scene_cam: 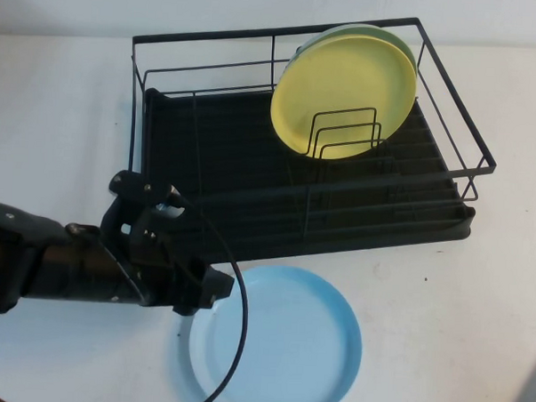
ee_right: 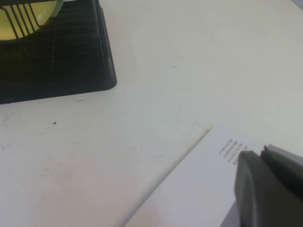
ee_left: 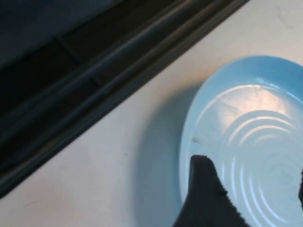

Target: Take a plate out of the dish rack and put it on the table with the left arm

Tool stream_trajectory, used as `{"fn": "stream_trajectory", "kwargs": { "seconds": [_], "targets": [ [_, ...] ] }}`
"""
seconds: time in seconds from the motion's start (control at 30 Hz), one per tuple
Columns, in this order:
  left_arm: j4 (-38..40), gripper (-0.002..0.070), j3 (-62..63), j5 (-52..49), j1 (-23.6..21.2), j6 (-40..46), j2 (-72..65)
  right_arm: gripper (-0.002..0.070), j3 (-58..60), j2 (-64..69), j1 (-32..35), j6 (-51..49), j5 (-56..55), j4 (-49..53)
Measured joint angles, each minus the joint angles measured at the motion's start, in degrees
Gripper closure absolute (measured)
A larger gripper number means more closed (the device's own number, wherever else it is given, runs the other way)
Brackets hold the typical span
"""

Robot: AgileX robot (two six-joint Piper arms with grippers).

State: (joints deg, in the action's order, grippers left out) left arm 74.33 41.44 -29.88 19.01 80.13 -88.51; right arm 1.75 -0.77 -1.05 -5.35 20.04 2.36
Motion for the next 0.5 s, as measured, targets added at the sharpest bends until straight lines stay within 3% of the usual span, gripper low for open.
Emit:
{"fn": "stream_trajectory", "kwargs": {
  "seconds": [0.17, 0.3, 0.4, 0.5],
  "targets": [
    [-1.2, 0.0292, 0.0, 5.4, 0.0, 0.2, 0.1, 0.0696, 0.0, 0.0, 0.0, 0.0, 0.0, 0.0],
    [-4.2, 0.0309, 0.0, 6.6, 0.0, 0.4, 3.2, 0.0696, 0.0, 0.0, 0.0, 0.0, 0.0, 0.0],
    [-5.7, 0.0429, 0.0, 6.6, 0.0, 0.2, 8.4, 0.0696, 0.0, 0.0, 0.0, 0.0, 0.0, 0.0],
    [-9.8, 0.0601, 0.0, 5.9, 0.0, -1.4, 16.1, 0.0696, 0.0, 0.0, 0.0, 0.0, 0.0, 0.0]
  ]
}}
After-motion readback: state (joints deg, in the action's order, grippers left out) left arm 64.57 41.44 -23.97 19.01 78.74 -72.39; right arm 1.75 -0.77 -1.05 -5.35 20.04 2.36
